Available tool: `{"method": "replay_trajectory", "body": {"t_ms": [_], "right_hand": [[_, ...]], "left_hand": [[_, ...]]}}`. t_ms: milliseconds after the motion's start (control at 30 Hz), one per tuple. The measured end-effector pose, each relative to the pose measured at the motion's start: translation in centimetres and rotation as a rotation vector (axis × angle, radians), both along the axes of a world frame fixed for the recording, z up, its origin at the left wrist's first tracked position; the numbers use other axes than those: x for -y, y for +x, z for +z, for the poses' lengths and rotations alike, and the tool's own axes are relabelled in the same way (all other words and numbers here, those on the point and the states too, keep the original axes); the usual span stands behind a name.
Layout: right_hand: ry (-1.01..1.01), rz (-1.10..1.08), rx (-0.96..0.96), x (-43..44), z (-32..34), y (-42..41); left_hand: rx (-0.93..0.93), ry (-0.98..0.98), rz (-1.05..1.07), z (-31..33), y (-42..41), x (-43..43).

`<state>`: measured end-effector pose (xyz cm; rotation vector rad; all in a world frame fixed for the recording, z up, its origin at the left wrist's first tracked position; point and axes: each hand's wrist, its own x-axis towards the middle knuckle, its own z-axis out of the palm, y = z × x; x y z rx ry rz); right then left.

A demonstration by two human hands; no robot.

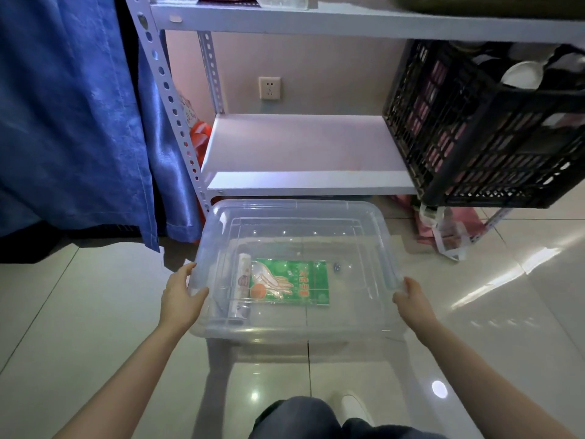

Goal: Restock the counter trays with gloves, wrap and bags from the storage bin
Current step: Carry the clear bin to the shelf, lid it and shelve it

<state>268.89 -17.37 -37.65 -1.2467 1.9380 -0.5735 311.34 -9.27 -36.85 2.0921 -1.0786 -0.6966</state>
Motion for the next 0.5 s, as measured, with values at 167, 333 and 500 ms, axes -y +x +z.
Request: {"method": "replay_trajectory", "body": {"t_ms": [167,333,500], "right_hand": [[-0.052,0.018,-0.061,2.0,-0.6,0.7],[0.014,-0.077,-0.007,1.4,-0.9,-0.4],[0.085,-0.118,0.006,2.8,-0.6,-1.7]], "left_hand": [[0.058,0.044,-0.044,-1.0,-0.5,1.8],[0.088,0.056,0.012,-1.6,-0.4,1.3],[-0.049,0.162,0.092,-1.7,-0.4,2.2]]}}
